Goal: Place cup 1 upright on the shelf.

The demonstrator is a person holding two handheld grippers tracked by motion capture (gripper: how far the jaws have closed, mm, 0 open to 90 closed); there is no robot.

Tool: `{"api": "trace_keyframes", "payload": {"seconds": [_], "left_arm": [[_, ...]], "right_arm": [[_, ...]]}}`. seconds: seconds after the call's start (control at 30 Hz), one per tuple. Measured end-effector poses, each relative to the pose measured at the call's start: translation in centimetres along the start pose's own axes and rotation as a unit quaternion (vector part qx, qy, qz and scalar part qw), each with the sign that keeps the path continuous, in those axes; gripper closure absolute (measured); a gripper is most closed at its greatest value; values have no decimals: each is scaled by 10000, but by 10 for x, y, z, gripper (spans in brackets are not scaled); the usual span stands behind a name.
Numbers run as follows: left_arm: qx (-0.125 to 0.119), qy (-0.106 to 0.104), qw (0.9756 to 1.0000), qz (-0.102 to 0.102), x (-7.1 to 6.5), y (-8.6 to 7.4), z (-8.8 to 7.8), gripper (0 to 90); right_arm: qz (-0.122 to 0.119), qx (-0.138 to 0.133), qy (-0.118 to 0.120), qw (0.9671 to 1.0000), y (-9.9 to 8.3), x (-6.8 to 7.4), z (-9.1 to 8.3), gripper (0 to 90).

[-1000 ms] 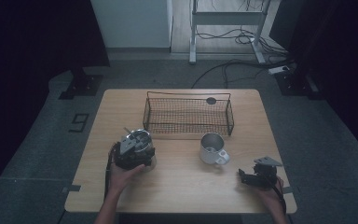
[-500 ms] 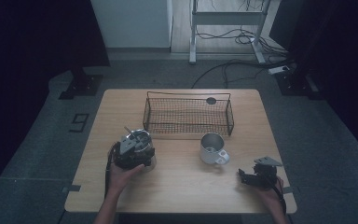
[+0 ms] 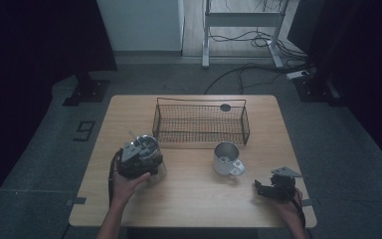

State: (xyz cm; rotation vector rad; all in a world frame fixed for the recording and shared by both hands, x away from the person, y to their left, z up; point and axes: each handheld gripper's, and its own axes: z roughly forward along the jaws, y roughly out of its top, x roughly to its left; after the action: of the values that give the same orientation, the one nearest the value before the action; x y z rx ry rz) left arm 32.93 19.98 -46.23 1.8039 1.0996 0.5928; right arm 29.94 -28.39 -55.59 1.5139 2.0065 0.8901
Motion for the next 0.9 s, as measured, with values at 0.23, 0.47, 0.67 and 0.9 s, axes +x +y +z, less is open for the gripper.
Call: {"api": "trace_keyframes", "payload": {"seconds": [0.23,0.47,0.67,0.9], "left_arm": [[10,4,10000,37,1,11,-1,40],[40,18,10000,84,-1,19,3,40],[37,-18,10000,84,-4,28,2,40],[22,-87,9998,157,-10,37,1,40]], "right_arm": [[6,-3,-9,10000,0,0,0,98],[55,-35,-48,10000,0,-1,-1,125],[56,-35,-52,10000,0,-1,-1,126],[61,-35,-60,10000,0,-1,-1,126]]}}
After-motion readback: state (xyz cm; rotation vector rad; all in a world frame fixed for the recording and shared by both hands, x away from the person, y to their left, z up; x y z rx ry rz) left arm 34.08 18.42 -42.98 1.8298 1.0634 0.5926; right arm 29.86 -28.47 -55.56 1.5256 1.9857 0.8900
